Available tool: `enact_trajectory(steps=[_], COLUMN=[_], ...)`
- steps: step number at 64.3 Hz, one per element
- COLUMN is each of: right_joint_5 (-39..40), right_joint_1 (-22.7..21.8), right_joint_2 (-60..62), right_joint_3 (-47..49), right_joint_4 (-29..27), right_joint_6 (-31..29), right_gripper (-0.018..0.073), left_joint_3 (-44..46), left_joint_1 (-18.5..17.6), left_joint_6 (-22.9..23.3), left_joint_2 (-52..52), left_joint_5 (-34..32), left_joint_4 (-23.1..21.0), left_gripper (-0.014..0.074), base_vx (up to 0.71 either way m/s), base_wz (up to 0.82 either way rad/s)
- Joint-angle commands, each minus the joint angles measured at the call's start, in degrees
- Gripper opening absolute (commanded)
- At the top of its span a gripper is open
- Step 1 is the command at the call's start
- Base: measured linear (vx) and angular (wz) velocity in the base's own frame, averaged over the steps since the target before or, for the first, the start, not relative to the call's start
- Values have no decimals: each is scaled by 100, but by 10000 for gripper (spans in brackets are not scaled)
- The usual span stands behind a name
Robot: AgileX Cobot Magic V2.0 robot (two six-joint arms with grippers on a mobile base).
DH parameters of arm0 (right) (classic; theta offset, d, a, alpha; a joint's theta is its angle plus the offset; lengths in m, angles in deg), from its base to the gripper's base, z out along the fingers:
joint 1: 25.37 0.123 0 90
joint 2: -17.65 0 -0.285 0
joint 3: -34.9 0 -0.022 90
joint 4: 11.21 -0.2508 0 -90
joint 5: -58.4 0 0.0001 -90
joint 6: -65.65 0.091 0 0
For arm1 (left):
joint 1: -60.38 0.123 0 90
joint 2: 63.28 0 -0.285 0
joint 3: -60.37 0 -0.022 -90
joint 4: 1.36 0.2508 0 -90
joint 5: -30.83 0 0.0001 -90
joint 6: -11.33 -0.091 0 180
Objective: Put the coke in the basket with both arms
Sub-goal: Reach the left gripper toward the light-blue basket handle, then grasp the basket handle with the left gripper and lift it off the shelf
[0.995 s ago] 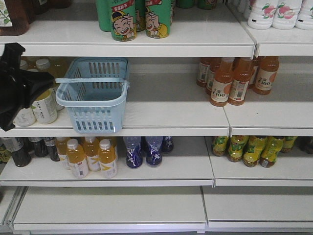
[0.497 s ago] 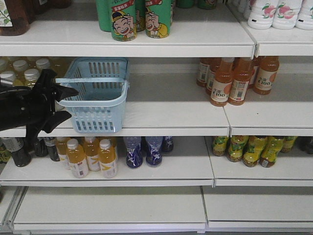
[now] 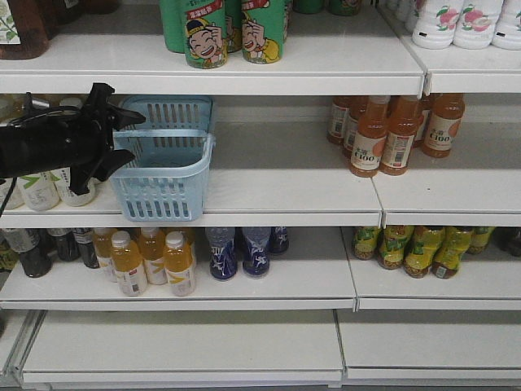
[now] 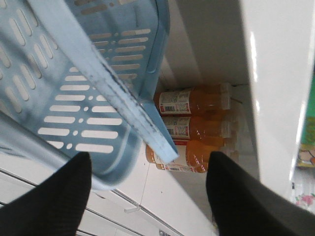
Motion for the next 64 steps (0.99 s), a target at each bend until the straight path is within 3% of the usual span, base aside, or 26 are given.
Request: enact_trajectory(steps=[1, 29, 36, 49, 64], right_joint_5=[406, 412, 412, 412, 412], right_joint_1=[-7, -7, -7, -7, -7], right_joint_2=[72, 72, 72, 72, 72], right_joint_3=[-48, -48, -48, -48, -48], right_joint_4=[33, 33, 33, 33, 33], right_joint_6=[-53, -53, -53, -53, -53], right_gripper=[-5, -5, -5, -5, -5], left_joint_3=[435, 1383, 1384, 1384, 1384], left_joint_1=[-8, -8, -8, -8, -8], left_joint_6=[72, 47, 41, 8, 104], left_joint_2=[18, -807, -824, -824, -782], left_joint_5=[105, -2, 79, 371, 1341], left_joint_4=[-470, -470, -446, -285, 783], left_gripper=[486, 452, 349, -5, -8], base_vx=[0, 0, 0, 0, 0], base_wz=[0, 0, 0, 0, 0])
